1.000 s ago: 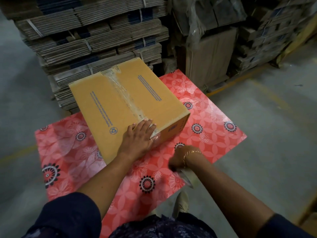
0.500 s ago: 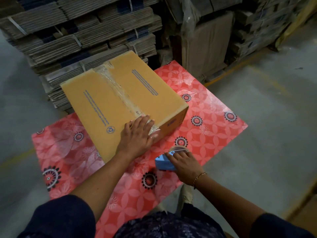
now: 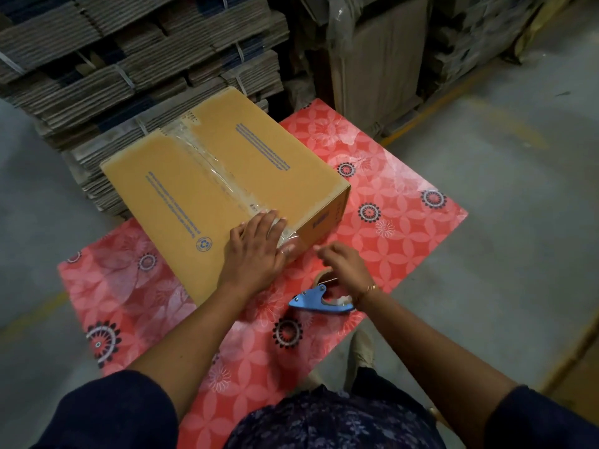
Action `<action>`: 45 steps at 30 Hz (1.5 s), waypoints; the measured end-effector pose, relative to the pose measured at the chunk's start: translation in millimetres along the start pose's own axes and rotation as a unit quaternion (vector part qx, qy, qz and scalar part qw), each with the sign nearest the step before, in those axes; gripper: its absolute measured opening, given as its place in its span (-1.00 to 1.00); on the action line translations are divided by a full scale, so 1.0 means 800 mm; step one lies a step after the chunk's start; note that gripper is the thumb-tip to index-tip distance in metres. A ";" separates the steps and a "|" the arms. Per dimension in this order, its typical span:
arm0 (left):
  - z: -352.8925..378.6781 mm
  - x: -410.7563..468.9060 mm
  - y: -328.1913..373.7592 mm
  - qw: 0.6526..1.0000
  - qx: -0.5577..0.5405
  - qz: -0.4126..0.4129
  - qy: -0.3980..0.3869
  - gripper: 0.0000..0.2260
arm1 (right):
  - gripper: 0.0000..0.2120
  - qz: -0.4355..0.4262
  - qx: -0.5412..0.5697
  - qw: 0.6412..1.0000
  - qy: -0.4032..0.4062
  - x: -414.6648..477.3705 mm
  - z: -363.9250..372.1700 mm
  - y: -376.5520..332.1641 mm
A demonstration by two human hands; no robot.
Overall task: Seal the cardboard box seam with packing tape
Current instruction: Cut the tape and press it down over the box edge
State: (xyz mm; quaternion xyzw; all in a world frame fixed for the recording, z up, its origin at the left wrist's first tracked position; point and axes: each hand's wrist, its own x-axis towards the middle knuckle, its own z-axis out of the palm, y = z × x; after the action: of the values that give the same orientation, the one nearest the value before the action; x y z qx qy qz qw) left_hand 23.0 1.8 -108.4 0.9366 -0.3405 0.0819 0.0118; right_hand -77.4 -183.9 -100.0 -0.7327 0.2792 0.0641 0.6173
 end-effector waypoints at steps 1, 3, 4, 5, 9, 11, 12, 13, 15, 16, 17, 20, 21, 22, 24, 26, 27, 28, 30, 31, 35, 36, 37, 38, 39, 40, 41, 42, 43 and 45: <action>0.000 0.000 0.000 1.000 0.000 0.002 0.003 -0.53 | -0.76 0.035 0.047 0.998 -0.029 0.011 0.001 -0.012; -0.002 0.000 0.000 1.000 -0.001 0.002 0.003 -0.53 | -0.79 0.052 0.055 0.994 -0.074 0.022 0.006 -0.022; -0.002 0.000 0.001 1.000 -0.001 0.002 0.000 -0.53 | -0.83 0.049 0.053 0.994 -0.084 0.025 0.009 -0.022; -0.002 0.000 0.001 1.000 0.001 0.003 -0.004 -0.53 | -0.88 0.044 0.060 0.993 -0.088 0.027 0.011 -0.020; -0.002 0.001 -0.001 1.000 0.005 0.005 -0.017 -0.53 | -0.85 0.019 0.069 0.995 -0.068 0.028 0.014 -0.011; -0.004 0.000 0.000 1.000 0.007 0.007 -0.019 -0.52 | -0.83 0.010 0.056 0.997 -0.056 0.028 0.016 -0.012; -0.005 0.000 0.001 1.000 0.007 0.009 -0.019 -0.51 | -0.83 0.008 0.049 0.997 -0.052 0.027 0.016 -0.013; -0.005 0.000 0.002 1.000 0.008 0.012 -0.019 -0.51 | -0.84 0.007 0.046 0.998 -0.049 0.029 0.018 -0.012; -0.006 -0.001 0.003 1.000 0.016 0.015 -0.012 -0.52 | -0.86 0.007 0.047 0.998 -0.046 0.031 0.019 -0.012; -0.006 -0.001 0.003 1.000 0.016 0.016 -0.006 -0.52 | -0.88 0.010 0.051 0.998 -0.045 0.031 0.018 -0.012; -0.007 -0.001 0.002 1.000 0.012 0.017 0.001 -0.51 | -0.89 0.012 0.056 0.997 -0.046 0.032 0.019 -0.012; -0.009 -0.006 0.003 0.997 0.008 0.065 0.034 -0.54 | -0.85 0.011 0.066 0.997 -0.049 0.035 0.022 -0.010; -0.009 -0.009 0.003 0.994 0.015 0.093 0.048 -0.59 | -0.84 0.010 0.069 0.996 -0.050 0.037 0.023 -0.009; -0.008 -0.012 0.004 0.990 0.025 0.121 0.062 -0.64 | -0.85 0.007 0.073 0.996 -0.052 0.038 0.024 -0.008; -0.006 -0.015 0.004 0.982 0.037 0.159 0.092 -0.71 | -0.85 0.001 0.078 0.996 -0.054 0.041 0.025 -0.005; -0.006 -0.017 0.004 0.978 0.023 0.168 0.118 -0.78 | -0.82 -0.002 0.078 0.995 -0.054 0.042 0.025 -0.004; -0.007 -0.017 0.005 0.978 0.016 0.165 0.128 -0.76 | -0.83 -0.003 0.077 0.995 -0.055 0.043 0.025 -0.003; -0.009 -0.018 0.006 0.977 0.010 0.165 0.135 -0.71 | -0.84 -0.004 0.079 0.995 -0.056 0.043 0.024 -0.003; -0.011 -0.018 0.007 0.977 -0.001 0.167 0.136 -0.62 | -0.87 -0.001 0.086 0.995 -0.057 0.044 0.024 -0.001; -0.011 -0.019 0.007 0.977 -0.003 0.166 0.133 -0.60 | -0.88 -0.001 0.089 0.994 -0.058 0.045 0.025 0.000; -0.010 -0.016 0.006 0.983 0.007 0.150 0.110 -0.69 | -0.87 -0.009 0.096 0.994 -0.056 0.051 0.031 0.005; -0.009 -0.016 0.007 0.983 0.011 0.148 0.104 -0.70 | -0.86 -0.010 0.096 0.994 -0.053 0.053 0.033 0.006; -0.009 -0.015 0.007 0.984 0.015 0.146 0.099 -0.70 | -0.85 -0.011 0.096 0.994 -0.048 0.054 0.035 0.006; -0.009 -0.014 0.008 0.985 0.017 0.145 0.096 -0.68 | -0.85 -0.013 0.095 0.995 -0.040 0.055 0.038 0.006; -0.009 -0.013 0.008 0.985 0.018 0.143 0.094 -0.66 | -0.86 -0.016 0.092 0.995 -0.031 0.055 0.040 0.006; -0.010 -0.013 0.008 0.986 0.019 0.141 0.093 -0.65 | -0.88 -0.017 0.089 0.996 -0.023 0.056 0.042 0.007; -0.011 -0.012 0.009 0.986 0.022 0.137 0.091 -0.66 | -0.90 -0.018 0.087 0.996 -0.018 0.057 0.045 0.007; -0.011 -0.011 0.009 0.987 0.024 0.133 0.087 -0.69 | -0.91 -0.019 0.087 0.996 -0.015 0.059 0.047 0.008; -0.012 -0.010 0.009 0.988 0.026 0.129 0.081 -0.72 | -0.90 -0.022 0.087 0.996 -0.013 0.061 0.048 0.009; -0.013 -0.008 0.010 0.990 0.028 0.123 0.066 -0.76 | -0.88 -0.027 0.083 0.996 -0.017 0.064 0.048 0.009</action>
State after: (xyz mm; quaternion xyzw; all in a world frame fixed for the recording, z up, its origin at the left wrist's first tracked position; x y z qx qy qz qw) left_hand 11.4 0.8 -99.6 0.8801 -0.4491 0.1540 -0.0024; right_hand -28.6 -164.9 -137.7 -0.6847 0.2534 0.0366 0.6824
